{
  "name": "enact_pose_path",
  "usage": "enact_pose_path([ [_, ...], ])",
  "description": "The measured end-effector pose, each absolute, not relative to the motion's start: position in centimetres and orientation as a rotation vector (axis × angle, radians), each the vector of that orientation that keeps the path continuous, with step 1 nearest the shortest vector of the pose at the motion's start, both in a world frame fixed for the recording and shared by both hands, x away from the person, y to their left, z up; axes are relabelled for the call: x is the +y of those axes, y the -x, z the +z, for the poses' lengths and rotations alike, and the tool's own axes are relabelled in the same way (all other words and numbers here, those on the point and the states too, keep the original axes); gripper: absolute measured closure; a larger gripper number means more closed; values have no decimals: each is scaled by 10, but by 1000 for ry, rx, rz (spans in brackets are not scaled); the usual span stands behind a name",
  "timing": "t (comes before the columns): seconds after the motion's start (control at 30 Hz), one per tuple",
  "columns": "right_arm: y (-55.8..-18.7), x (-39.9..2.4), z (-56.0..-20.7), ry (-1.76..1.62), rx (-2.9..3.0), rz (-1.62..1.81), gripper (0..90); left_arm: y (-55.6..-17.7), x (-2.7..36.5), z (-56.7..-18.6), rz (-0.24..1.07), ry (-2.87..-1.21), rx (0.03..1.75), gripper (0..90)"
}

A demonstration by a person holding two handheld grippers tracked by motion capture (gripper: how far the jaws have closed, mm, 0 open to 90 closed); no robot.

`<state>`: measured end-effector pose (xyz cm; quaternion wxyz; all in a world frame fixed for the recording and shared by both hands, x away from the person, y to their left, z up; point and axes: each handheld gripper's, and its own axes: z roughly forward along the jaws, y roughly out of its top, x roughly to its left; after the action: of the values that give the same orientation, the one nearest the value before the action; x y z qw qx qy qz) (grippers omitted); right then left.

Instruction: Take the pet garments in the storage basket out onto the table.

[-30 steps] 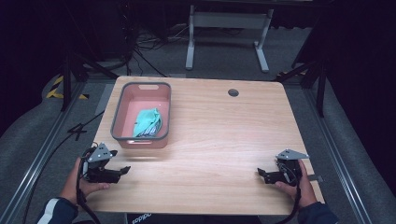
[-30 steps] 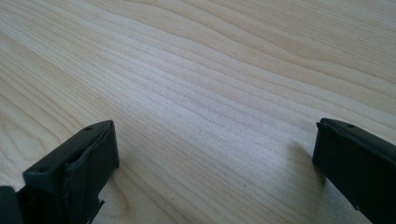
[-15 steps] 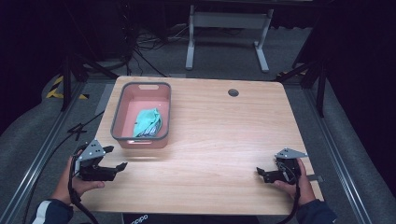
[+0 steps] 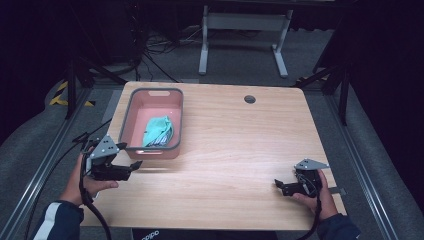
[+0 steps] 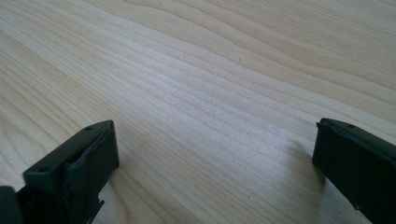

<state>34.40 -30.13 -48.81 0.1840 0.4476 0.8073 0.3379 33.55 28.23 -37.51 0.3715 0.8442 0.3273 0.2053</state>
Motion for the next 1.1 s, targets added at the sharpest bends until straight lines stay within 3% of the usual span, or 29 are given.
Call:
enact_pose_path([
  [0.4,-345,-300,-488,-1254,2284,958,5,-380,253,-356,525,-2211,829,202],
  [1.1,-345,-300,-488,-1263,2279,954,5,-480,225,-387,406,-2395,1121,184],
])
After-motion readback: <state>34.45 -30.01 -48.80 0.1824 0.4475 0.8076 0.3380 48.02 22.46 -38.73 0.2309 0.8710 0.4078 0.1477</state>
